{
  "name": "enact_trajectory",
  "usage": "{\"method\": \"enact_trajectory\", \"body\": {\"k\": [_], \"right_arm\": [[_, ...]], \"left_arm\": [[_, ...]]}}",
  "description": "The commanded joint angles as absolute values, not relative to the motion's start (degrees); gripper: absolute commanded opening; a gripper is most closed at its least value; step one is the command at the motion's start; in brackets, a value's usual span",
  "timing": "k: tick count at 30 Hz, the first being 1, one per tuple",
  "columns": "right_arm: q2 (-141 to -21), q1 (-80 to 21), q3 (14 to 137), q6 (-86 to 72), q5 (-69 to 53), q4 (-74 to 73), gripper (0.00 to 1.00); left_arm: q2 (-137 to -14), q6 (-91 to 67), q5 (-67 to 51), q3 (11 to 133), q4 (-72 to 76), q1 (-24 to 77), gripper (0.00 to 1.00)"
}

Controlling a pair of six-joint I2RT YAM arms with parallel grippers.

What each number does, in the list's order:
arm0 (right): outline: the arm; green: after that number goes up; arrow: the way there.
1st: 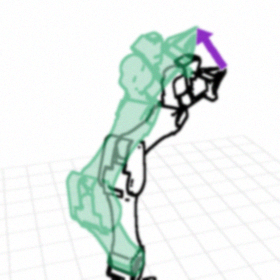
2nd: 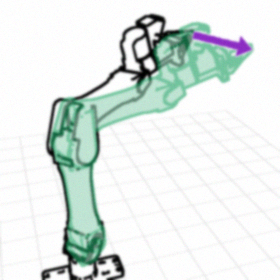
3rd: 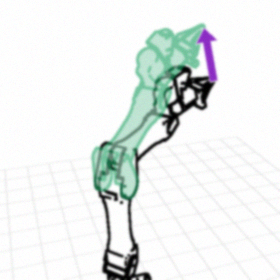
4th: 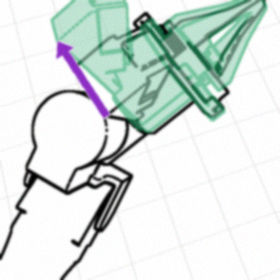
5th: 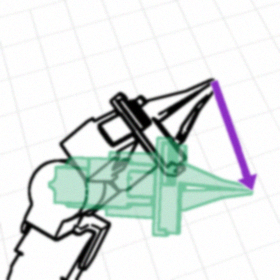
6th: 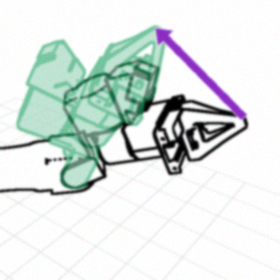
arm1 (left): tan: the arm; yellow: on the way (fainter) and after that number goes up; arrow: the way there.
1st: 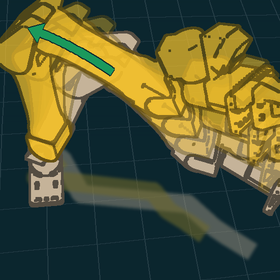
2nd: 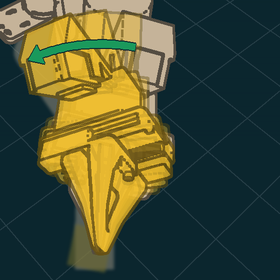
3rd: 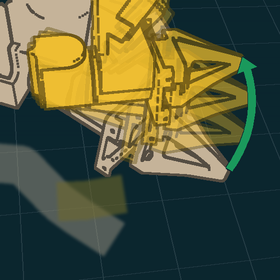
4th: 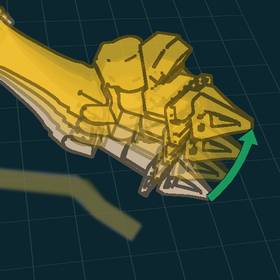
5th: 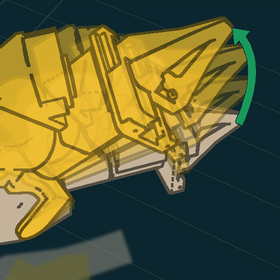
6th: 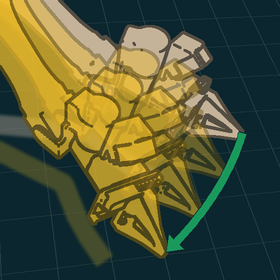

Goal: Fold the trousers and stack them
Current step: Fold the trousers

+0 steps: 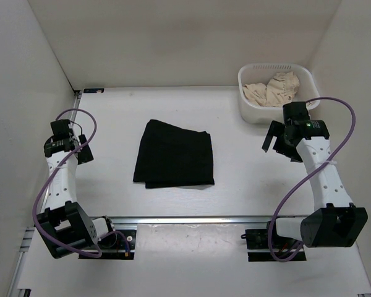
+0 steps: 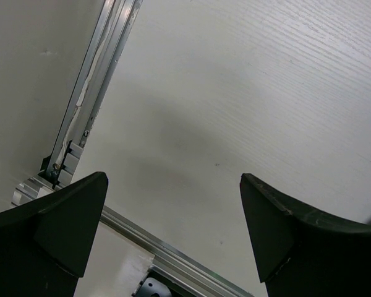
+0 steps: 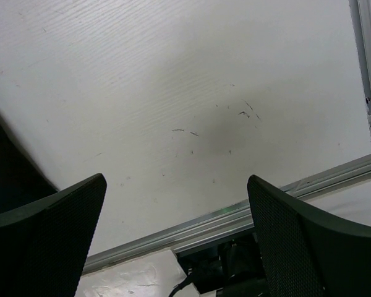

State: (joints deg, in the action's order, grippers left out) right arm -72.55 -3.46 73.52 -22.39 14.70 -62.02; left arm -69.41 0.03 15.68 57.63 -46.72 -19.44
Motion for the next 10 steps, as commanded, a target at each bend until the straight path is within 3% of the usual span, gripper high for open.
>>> {"method": "enact_trajectory", "body": {"k": [1, 10], "right_arm": [[-70.75, -3.43, 72.95, -21.27, 16.08, -62.31, 0.99], [-68.12, -3.43, 70.49, -20.74, 15.21, -59.6, 0.99]], "left_arm": [[-67.32, 0.0, 16.17, 57.48, -46.41, -19.69, 1.0], [-66.8, 0.0, 16.17, 57.48, -46.93, -19.69, 1.0]]}}
